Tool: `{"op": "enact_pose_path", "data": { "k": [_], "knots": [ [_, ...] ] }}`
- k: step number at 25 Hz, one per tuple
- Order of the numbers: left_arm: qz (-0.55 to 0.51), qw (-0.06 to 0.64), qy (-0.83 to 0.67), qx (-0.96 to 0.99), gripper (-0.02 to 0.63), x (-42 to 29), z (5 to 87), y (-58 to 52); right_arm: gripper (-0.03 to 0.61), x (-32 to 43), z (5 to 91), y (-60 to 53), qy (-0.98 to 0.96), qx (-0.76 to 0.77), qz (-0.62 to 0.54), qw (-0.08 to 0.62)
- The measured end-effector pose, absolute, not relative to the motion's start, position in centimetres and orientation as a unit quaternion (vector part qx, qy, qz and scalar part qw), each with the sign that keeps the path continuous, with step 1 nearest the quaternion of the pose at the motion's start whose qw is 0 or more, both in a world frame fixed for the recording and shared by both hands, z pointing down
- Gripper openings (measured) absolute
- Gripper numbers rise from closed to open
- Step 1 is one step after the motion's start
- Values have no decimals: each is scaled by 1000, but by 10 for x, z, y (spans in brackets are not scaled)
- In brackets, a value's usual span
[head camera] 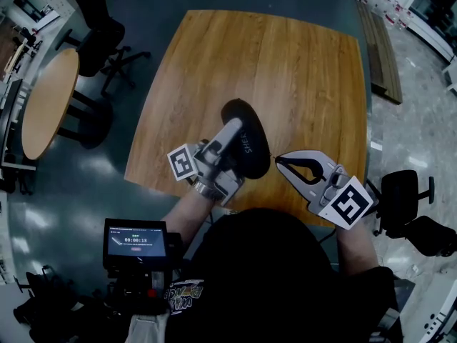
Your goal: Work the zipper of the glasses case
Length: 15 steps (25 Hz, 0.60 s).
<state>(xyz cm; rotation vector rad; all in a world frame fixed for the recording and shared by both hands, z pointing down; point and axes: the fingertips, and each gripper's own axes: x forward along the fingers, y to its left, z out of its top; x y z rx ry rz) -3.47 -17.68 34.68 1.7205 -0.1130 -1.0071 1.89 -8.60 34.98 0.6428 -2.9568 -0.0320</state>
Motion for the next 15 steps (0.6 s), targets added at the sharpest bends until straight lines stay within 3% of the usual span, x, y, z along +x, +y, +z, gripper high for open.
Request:
{"op": "enact_pose_path", "data": {
  "k": [10,15],
  "knots": [
    [-480,570,-216,631,264,-59,375,-208,6,15,370,-77,-967,250,16,46],
    [-484,591,-255,594,264,-59,397,-209,9,2,385,-68,-970,233,9,73]
  ]
}}
